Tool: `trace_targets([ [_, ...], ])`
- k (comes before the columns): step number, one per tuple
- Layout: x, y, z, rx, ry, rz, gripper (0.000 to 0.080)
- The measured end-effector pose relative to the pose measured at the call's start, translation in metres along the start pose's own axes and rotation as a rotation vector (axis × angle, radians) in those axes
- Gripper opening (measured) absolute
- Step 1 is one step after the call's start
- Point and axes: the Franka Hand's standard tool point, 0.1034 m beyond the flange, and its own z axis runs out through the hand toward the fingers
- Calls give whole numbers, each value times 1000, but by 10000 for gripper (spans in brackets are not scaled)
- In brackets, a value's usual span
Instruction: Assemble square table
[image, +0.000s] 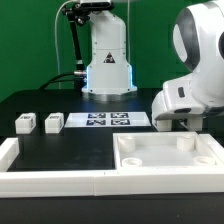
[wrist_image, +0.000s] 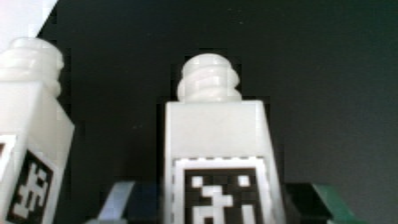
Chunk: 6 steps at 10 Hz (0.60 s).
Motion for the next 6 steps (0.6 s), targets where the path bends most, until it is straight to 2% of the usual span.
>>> trace_targets([
  [4,-2,1,-2,1,-3,-3,285],
  [6,-16,6,-27,6,11,-2,287],
])
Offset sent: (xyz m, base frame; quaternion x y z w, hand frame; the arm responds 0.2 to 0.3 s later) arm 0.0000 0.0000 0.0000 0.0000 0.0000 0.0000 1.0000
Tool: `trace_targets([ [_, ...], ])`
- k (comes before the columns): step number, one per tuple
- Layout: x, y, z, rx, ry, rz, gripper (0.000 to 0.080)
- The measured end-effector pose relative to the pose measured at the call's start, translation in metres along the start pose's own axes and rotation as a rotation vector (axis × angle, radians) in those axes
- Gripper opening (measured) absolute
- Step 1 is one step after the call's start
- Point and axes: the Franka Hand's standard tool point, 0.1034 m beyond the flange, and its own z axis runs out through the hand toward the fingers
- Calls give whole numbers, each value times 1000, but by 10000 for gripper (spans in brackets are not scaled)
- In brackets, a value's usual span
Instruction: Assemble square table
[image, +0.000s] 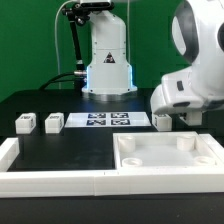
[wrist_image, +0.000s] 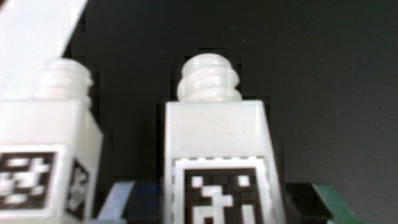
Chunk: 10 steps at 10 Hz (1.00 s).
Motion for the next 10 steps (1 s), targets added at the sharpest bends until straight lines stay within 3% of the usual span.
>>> trace_targets([
  [3,-19,11,-35,15,10,0,287],
  [6,-11,9,-32,17,60,-1,287],
  [7,-2,9,-38,23,164,1,287],
  [10,3,21,-70,38,340,-12,287],
])
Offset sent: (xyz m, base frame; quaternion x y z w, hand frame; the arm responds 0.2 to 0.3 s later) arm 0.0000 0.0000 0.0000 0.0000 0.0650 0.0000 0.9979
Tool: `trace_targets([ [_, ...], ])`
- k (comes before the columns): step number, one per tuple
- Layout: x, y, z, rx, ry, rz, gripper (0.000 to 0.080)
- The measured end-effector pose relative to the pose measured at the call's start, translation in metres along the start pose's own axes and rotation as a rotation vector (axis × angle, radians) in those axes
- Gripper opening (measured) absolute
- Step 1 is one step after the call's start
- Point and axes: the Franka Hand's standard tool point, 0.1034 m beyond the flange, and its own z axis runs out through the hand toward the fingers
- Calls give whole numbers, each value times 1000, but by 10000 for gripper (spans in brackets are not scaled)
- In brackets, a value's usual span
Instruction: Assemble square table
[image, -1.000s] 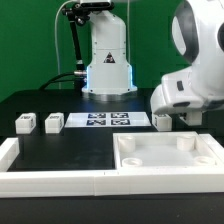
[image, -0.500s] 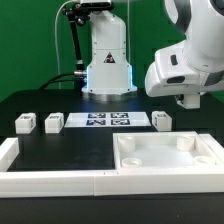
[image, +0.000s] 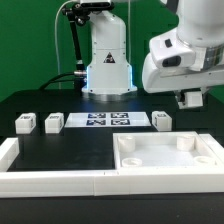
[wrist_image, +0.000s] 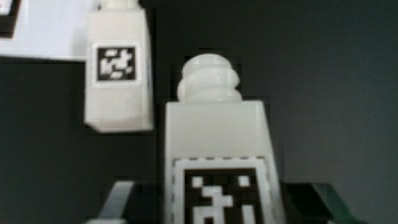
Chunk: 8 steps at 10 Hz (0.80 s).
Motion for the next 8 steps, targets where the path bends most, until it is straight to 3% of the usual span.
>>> trace_targets([
  [2,12,7,-17,10,119,0,287],
  [4,21,6,-19,8,315,-6,287],
  [5,17,7,-17,4,358,-8,287],
  [8,26,10,-26,3,570,-30,287],
])
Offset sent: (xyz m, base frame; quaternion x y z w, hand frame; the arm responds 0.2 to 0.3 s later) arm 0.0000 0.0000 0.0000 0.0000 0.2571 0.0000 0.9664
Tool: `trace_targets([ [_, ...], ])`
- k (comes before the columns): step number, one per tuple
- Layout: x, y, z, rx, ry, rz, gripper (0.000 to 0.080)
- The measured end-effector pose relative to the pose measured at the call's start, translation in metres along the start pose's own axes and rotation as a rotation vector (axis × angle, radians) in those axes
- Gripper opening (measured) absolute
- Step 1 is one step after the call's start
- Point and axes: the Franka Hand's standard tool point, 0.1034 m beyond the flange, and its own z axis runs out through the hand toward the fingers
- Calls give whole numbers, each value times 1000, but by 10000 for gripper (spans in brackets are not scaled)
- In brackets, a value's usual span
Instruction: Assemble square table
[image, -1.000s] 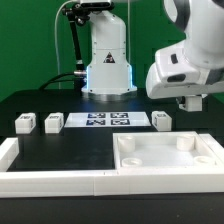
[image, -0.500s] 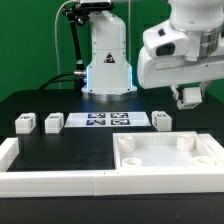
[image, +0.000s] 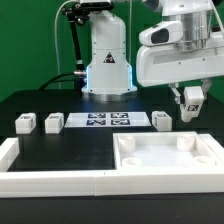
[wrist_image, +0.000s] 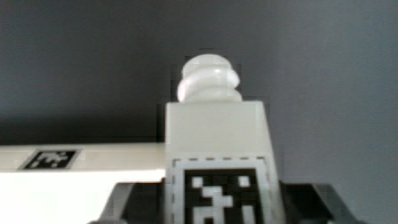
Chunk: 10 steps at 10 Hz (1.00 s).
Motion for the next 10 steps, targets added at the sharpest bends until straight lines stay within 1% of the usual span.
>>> trace_targets([
  [1,9,2,-8,1,36,3,287],
  [2,21,4,-14,4,119,-1,287],
  [4,37,8,-23,6,224,-9,287],
  [5,39,7,-23,9,322,-13,287],
  [6,34,7,-19,8,353,-15,287],
  [7,33,7,-18,8,330,-13,287],
  [9,36,9,-18,5,332,-23,287],
  [10,45,16,-19,-3,342,-49,287],
])
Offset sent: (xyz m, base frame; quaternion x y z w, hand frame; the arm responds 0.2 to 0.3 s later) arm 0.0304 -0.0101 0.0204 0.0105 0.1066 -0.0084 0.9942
